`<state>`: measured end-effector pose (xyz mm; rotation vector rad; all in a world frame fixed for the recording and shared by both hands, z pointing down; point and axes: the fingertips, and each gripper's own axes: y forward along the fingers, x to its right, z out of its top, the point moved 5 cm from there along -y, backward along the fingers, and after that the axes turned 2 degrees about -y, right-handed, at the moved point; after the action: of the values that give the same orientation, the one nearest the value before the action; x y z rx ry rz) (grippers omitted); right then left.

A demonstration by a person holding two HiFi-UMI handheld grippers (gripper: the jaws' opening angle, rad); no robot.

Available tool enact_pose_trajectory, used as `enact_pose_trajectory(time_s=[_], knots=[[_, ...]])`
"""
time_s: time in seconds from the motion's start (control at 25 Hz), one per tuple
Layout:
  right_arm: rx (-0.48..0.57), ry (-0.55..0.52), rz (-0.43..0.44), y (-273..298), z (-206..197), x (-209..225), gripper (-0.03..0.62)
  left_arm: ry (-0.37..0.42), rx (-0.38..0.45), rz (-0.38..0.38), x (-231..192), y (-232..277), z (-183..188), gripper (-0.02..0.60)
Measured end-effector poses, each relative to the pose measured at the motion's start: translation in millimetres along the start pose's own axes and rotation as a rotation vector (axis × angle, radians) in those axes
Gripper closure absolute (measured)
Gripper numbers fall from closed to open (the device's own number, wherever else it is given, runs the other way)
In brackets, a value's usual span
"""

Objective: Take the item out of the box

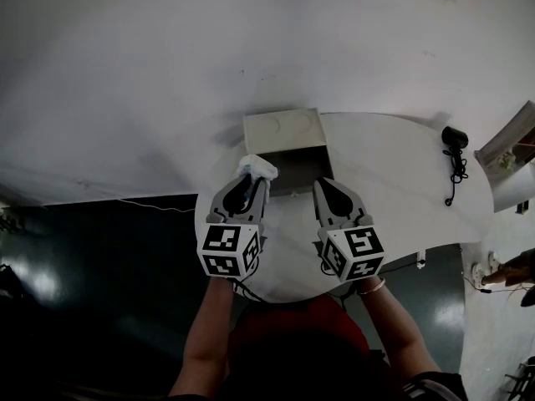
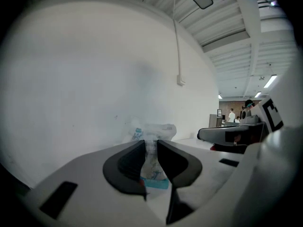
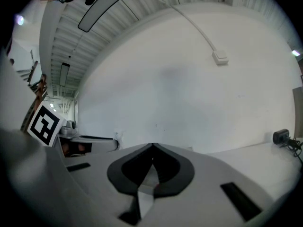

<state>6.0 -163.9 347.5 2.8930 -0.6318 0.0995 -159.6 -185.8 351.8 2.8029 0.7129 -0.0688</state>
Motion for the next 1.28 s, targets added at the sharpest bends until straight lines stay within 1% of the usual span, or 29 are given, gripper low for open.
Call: enact_pose_trajectory(time_s=[0.4,0.56,0.72,1.28], knots=[[0.006,-0.018,0.022,-7,3,-6,0.580,-0.028,0.044,0.045,3,-24,-1,0.483],[0.009,0.005,0.028,-10,5,-4,0.580,-0.048,0.062,0.060,5,-31,1,0.483],[0.011,0.009,0.027,-10,6,-3,0.580,-0.049,0.075,0.074,5,-35,2,0.483],[0.023,0.019,0.032,-3,9,0,0.580,-0.052,0.100,0.073,4,-30,8,0.483]])
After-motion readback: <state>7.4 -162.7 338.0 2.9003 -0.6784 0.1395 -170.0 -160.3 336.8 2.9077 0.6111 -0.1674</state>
